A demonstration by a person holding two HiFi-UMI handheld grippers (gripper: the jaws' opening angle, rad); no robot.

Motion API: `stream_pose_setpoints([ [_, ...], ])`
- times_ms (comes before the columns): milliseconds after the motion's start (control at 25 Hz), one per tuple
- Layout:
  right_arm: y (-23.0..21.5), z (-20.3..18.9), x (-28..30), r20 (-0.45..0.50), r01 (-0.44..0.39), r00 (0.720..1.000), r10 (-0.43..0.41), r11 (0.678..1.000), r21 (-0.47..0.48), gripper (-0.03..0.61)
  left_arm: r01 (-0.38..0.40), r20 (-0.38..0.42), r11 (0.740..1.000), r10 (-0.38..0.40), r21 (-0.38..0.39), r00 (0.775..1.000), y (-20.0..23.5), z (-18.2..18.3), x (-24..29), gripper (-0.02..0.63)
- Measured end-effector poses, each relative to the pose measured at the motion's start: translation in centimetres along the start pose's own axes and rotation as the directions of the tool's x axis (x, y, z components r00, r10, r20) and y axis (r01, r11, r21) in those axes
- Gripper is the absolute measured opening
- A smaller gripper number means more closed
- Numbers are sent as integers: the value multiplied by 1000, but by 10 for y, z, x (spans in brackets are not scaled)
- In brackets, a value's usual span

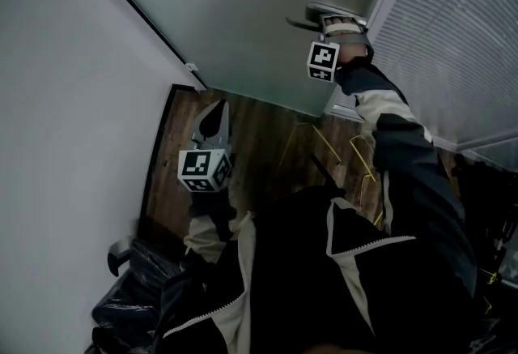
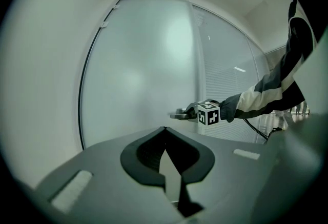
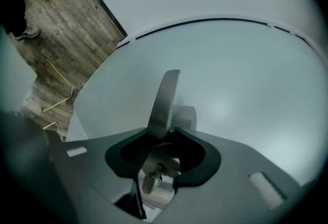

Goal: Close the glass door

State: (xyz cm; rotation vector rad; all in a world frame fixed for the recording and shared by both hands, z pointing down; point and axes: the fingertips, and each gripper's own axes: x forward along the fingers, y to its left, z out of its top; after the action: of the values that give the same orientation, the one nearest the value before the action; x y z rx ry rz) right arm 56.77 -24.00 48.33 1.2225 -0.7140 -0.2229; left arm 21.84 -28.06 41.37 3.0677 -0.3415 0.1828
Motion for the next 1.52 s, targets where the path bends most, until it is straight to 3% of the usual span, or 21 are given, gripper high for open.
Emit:
stream_pose_setpoints([
  [320, -12, -18, 45, -12, 9, 1000, -9, 1000, 11, 143, -69, -6, 998, 68, -2, 998, 6, -2, 8, 5],
  [840, -18, -14, 60, -4, 21, 1000, -21, 999, 38, 146, -99, -2, 995, 99, 2, 995, 18, 0, 11, 5],
  [1240, -13, -7, 40, 33, -94, 995, 90, 983, 157, 163, -84, -3, 996, 84, 4, 996, 18, 5, 16, 5],
  [1320, -16, 2, 18, 88, -120, 991, 100, 959, 258, 161, -79, 0, 997, 79, -2, 997, 20, 6, 19, 5],
  [1360, -19, 7, 4, 129, -143, 986, 105, 931, 336, 161, -78, -2, 997, 78, -9, 997, 21, 5, 22, 5],
  [1440, -30, 15, -26, 224, -201, 970, 97, 841, 503, 158, -73, -6, 997, 72, -33, 997, 23, 5, 32, 5],
  [1520, -42, 24, -60, 328, -265, 943, 53, 714, 647, 131, -58, -4, 997, 58, -50, 998, 23, 7, 42, 5],
])
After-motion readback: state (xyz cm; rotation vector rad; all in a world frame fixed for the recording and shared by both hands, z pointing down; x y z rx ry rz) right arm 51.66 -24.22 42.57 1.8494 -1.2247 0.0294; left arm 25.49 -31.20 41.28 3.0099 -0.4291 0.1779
